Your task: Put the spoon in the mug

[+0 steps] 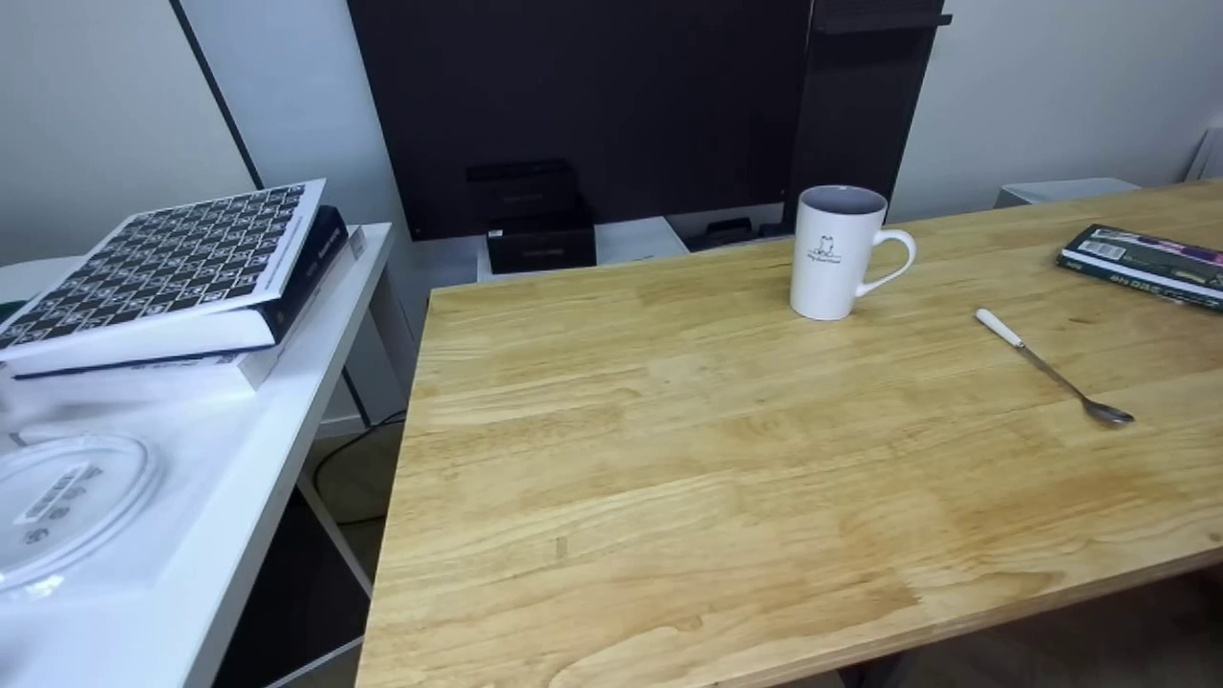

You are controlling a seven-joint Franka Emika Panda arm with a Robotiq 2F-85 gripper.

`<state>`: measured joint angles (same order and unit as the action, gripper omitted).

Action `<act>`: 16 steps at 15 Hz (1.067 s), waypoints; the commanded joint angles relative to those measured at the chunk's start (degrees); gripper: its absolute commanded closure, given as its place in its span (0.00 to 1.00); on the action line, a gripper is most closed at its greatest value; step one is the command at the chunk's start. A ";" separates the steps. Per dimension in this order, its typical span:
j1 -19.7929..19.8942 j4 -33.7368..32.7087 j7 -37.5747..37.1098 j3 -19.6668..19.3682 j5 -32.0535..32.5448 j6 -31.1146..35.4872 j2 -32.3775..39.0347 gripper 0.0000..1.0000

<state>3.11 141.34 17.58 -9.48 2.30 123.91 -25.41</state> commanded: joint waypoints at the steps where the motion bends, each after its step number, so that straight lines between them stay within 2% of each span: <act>1: -0.56 -1.14 -4.65 2.47 -0.23 4.86 7.86 0.00; 8: -2.30 -3.64 -13.10 7.26 -0.76 12.98 22.73 0.00; 16: -4.78 -8.31 -25.30 10.11 -2.33 19.92 34.00 0.00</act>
<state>-0.80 136.51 -2.36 -0.08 0.73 143.44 4.45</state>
